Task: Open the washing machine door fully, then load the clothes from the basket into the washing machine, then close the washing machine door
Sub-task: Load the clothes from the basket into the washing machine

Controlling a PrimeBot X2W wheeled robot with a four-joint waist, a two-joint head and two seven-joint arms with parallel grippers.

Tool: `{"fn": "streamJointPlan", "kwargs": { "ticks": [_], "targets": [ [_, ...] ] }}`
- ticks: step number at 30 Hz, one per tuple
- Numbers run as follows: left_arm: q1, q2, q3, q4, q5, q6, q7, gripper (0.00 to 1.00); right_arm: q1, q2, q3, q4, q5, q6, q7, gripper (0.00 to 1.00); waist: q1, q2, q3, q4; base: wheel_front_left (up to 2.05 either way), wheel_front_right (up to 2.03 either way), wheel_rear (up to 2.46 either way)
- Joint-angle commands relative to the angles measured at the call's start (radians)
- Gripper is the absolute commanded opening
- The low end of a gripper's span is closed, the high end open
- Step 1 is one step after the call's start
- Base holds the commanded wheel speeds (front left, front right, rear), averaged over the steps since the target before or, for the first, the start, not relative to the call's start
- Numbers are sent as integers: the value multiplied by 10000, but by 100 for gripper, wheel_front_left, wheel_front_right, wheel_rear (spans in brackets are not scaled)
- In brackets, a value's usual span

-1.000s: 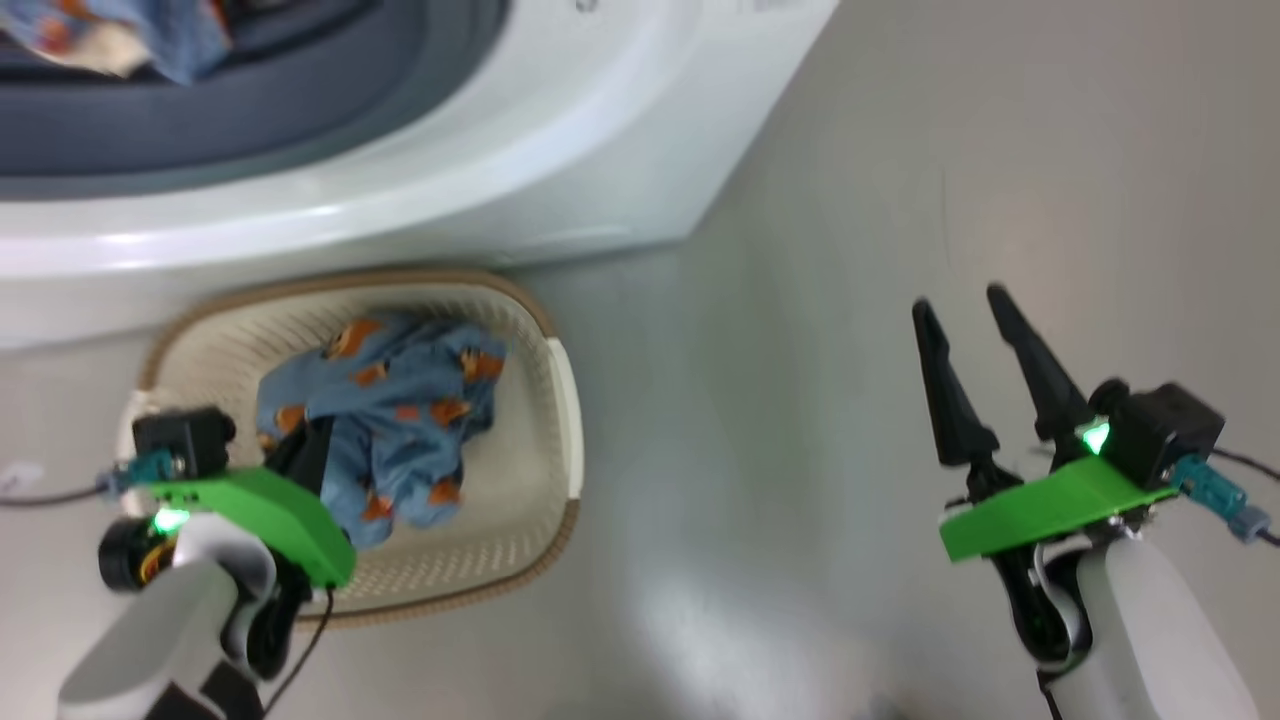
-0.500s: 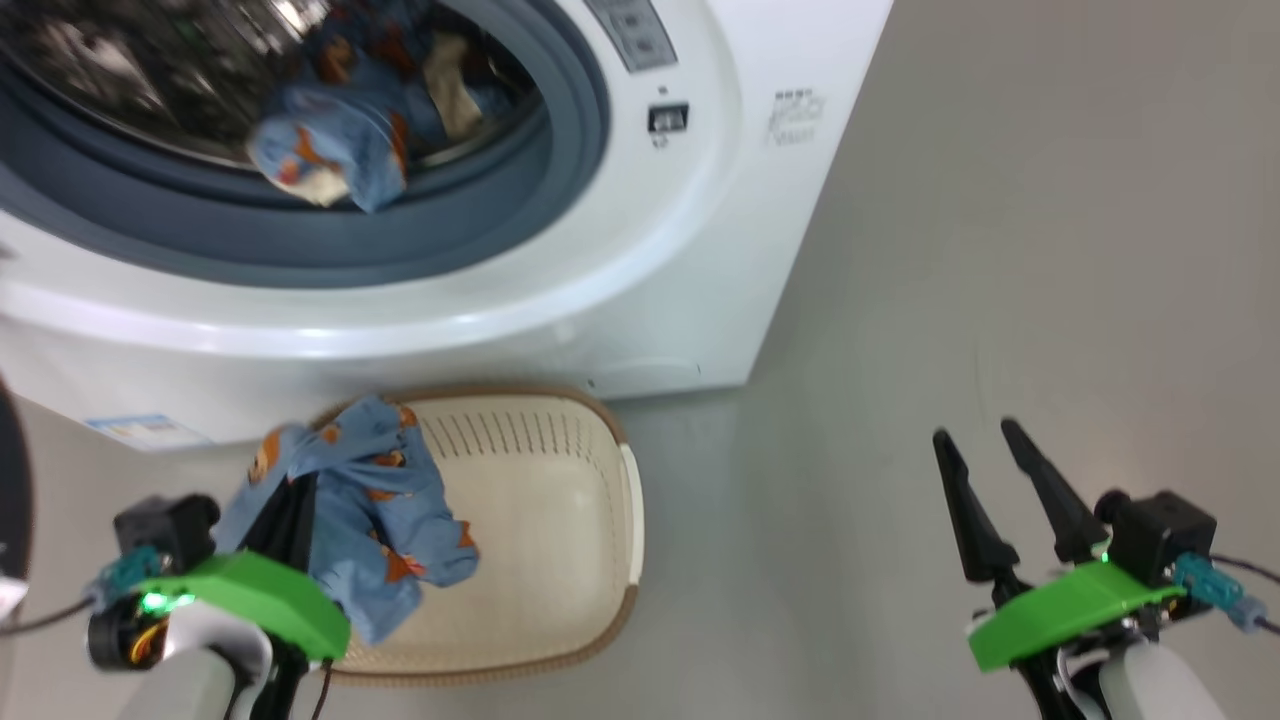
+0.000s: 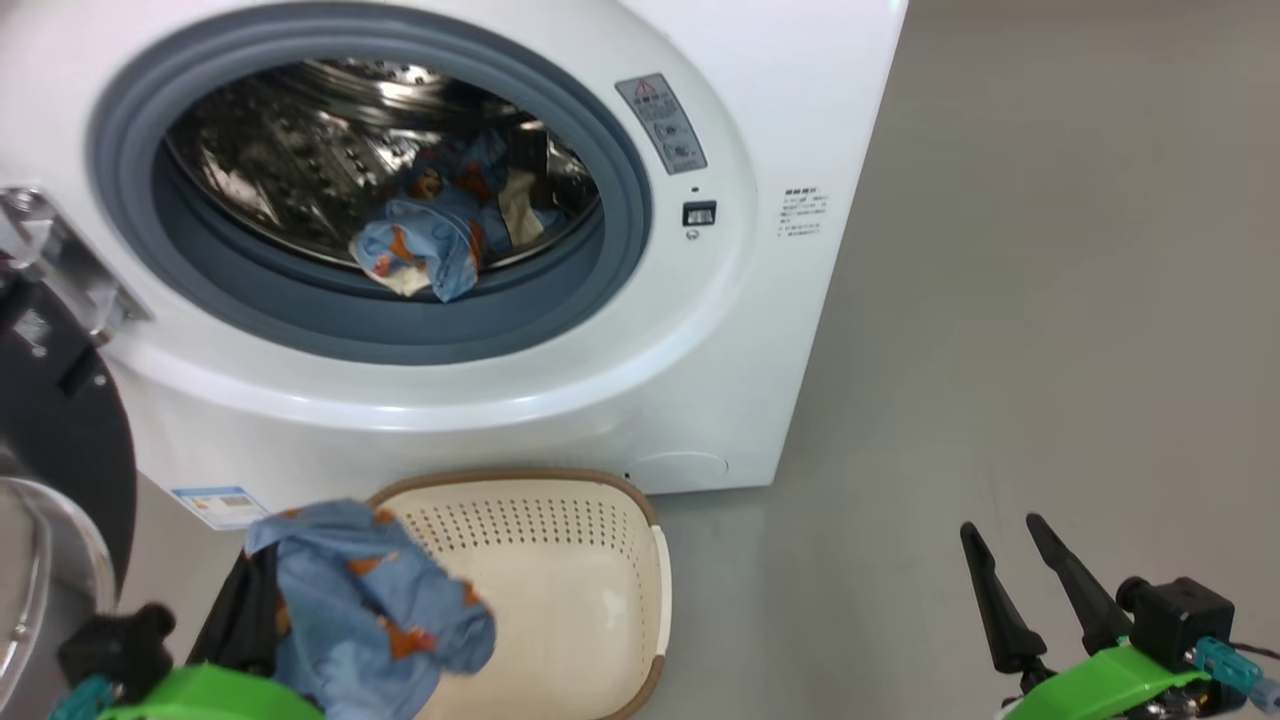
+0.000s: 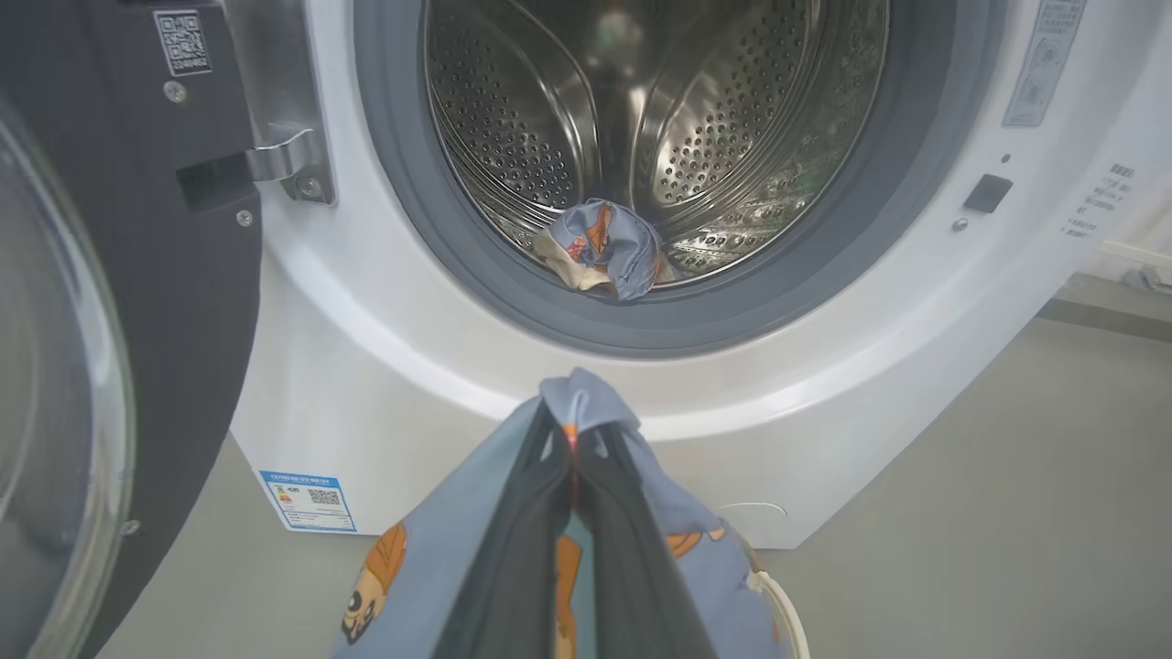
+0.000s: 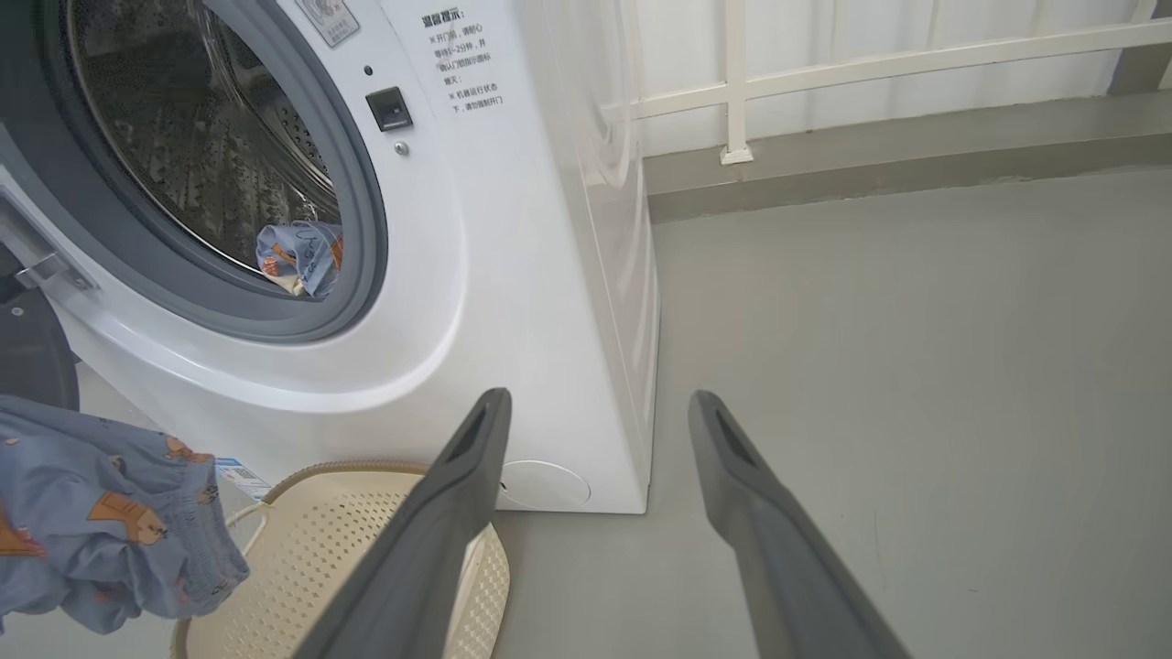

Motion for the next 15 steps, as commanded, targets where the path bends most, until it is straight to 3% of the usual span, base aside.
{"fn": "streamJointPlan", "kwargs": {
  "ticks": [1, 5, 15],
  "targets": [
    [92, 161, 600, -504, 213, -13, -64, 0, 108, -157, 151, -266, 119, 16, -49, 100, 0, -1, -187, 88, 0, 0, 0],
    [930, -120, 1150, -1482, 596, -13, -64, 0, 284, -171, 30, -314, 125, 16, -49, 100, 0, -1, -231, 125, 0, 0, 0],
    [1427, -421, 1533, -2259, 723, -14, -64, 0, 298, -130, -139, -419, 74, 16, -49, 100, 0, -1, -44, 161, 0, 0, 0]
  ]
}}
